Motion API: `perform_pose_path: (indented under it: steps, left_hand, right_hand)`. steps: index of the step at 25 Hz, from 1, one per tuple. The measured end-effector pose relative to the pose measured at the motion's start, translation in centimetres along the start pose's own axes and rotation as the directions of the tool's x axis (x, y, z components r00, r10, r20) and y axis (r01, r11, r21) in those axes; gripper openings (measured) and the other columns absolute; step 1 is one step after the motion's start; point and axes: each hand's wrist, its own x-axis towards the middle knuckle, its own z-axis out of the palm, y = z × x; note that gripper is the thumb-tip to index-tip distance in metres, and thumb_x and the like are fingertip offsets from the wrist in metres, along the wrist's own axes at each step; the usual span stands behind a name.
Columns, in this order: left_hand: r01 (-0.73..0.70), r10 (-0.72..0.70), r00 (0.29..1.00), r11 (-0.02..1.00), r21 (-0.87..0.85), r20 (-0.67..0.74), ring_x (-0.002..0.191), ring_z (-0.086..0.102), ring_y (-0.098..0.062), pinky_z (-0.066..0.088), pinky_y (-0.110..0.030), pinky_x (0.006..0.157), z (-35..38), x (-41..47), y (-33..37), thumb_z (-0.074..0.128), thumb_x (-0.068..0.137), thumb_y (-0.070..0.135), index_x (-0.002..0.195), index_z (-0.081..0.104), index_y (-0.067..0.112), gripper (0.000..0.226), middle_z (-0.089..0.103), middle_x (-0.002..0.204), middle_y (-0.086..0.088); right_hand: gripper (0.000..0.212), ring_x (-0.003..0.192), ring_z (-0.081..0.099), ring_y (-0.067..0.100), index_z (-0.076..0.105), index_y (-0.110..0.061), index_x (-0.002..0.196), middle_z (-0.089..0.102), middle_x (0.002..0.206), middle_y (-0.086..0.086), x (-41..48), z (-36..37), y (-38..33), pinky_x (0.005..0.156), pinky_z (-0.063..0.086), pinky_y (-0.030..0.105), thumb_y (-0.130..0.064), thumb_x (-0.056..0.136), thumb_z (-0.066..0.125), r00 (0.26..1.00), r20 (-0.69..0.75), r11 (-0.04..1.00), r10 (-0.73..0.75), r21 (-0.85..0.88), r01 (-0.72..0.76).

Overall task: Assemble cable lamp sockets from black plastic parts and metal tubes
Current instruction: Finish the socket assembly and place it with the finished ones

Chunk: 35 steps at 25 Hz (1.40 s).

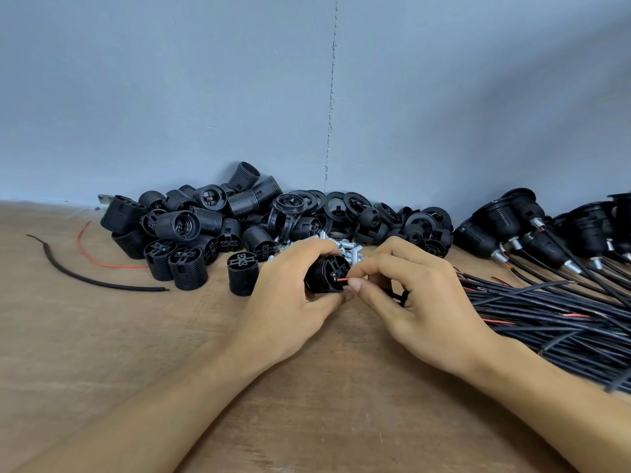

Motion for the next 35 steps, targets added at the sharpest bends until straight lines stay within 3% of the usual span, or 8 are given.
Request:
perform_pose_path:
  steps: [8,13,17,24,31,35]
  left_hand:
    - [-0.014,0.014,1.0,1.0,0.028,0.004,0.092,0.061,-0.004,0.041,-0.009,0.081,-0.2,0.0,0.5,0.077,0.074,0.042,0.106,0.071,0.021,0.039,0.066,0.096,0.012]
    - [-0.01,0.008,1.0,0.992,0.125,0.021,0.083,0.062,-0.009,0.048,-0.025,0.076,-0.2,0.0,0.7,0.072,0.077,0.043,0.098,0.074,0.029,0.025,0.065,0.085,0.008]
    - [0.0,-0.012,0.996,0.989,0.148,0.083,0.077,0.06,-0.01,0.048,-0.029,0.072,-0.2,0.0,0.7,0.068,0.078,0.043,0.096,0.074,0.032,0.022,0.061,0.076,0.006]
    - [-0.003,-0.015,0.989,0.993,0.116,0.148,0.079,0.058,-0.011,0.045,-0.023,0.074,-0.3,0.2,0.7,0.054,0.076,0.054,0.099,0.076,0.028,0.04,0.062,0.076,0.007]
    - [-0.075,0.043,0.98,0.985,0.158,0.194,0.076,0.054,-0.004,0.035,-0.013,0.067,-0.1,0.2,0.0,0.066,0.078,0.042,0.087,0.067,0.032,0.013,0.054,0.071,0.015]
    - [-0.08,0.048,0.979,0.985,0.153,0.199,0.08,0.056,-0.002,0.039,-0.015,0.069,0.2,0.1,-0.4,0.073,0.077,0.032,0.094,0.065,0.038,0.02,0.057,0.077,0.017]
  right_hand:
    - [0.006,0.079,0.057,0.011,0.071,-0.025,0.089,0.052,0.085,-0.016,-0.1,-0.2,-0.4,0.068,0.048,0.027,-0.021,0.092,0.068,1.0,0.02,1.0,0.024,0.003,-0.024]
    - [0.005,0.078,0.054,0.006,0.07,-0.023,0.092,0.048,0.088,-0.018,-0.1,-0.3,-0.3,0.066,0.05,0.033,-0.019,0.093,0.067,1.0,0.03,0.997,0.007,-0.082,-0.004]
    - [0.004,0.08,0.055,0.008,0.069,-0.02,0.096,0.052,0.091,-0.011,-0.3,-0.2,-0.2,0.067,0.052,0.038,-0.019,0.094,0.065,0.999,0.053,0.994,0.0,-0.105,0.006]
    - [0.003,0.08,0.051,0.005,0.067,-0.023,0.091,0.048,0.086,-0.015,-0.4,0.1,-0.3,0.071,0.048,0.03,-0.02,0.093,0.065,0.998,0.063,0.997,0.021,-0.071,-0.017]
    - [0.008,0.078,0.052,0.01,0.064,-0.023,0.088,0.053,0.084,-0.009,-0.6,0.5,-0.1,0.071,0.046,0.029,-0.015,0.091,0.064,0.993,0.106,0.997,0.058,-0.054,-0.052]
    - [0.009,0.077,0.052,0.01,0.063,-0.022,0.088,0.054,0.083,-0.008,-0.7,0.7,0.0,0.07,0.046,0.028,-0.013,0.09,0.064,0.993,0.099,0.997,0.06,-0.061,-0.054]
